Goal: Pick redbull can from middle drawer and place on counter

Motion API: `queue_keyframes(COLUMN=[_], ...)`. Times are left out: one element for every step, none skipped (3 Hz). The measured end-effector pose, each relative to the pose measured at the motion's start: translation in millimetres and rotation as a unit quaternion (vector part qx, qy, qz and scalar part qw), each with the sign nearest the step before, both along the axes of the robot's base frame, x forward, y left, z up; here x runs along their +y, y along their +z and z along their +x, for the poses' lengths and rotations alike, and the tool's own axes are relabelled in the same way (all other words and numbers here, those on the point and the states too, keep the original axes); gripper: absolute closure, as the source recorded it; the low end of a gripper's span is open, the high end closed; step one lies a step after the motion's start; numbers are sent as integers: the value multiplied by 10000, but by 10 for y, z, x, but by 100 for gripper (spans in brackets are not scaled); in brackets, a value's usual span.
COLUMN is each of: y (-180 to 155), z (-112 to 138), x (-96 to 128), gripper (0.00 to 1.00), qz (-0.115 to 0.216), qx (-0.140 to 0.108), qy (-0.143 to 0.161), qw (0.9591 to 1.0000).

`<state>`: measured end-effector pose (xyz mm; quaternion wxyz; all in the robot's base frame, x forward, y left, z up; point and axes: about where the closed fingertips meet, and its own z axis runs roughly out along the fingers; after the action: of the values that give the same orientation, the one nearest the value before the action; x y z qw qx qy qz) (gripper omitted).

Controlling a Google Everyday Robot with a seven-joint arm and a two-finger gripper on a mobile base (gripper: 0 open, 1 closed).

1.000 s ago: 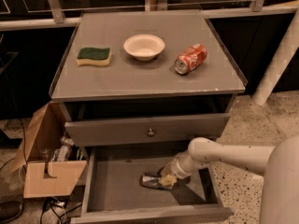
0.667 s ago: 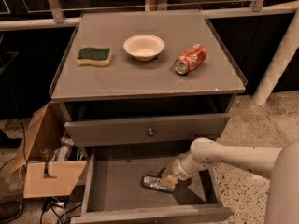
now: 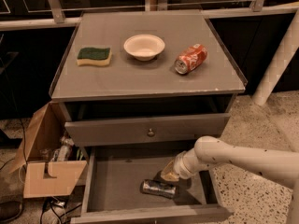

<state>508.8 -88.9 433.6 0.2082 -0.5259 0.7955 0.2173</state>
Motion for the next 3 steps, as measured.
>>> queue_keyframes(y=[0,0,-1], z=[0,0,0], x=[0,0,1], gripper=[81,58,34], qz=[0,0,0], qx=[0,0,1], qy=[0,0,1], qw=[10000,10000,10000])
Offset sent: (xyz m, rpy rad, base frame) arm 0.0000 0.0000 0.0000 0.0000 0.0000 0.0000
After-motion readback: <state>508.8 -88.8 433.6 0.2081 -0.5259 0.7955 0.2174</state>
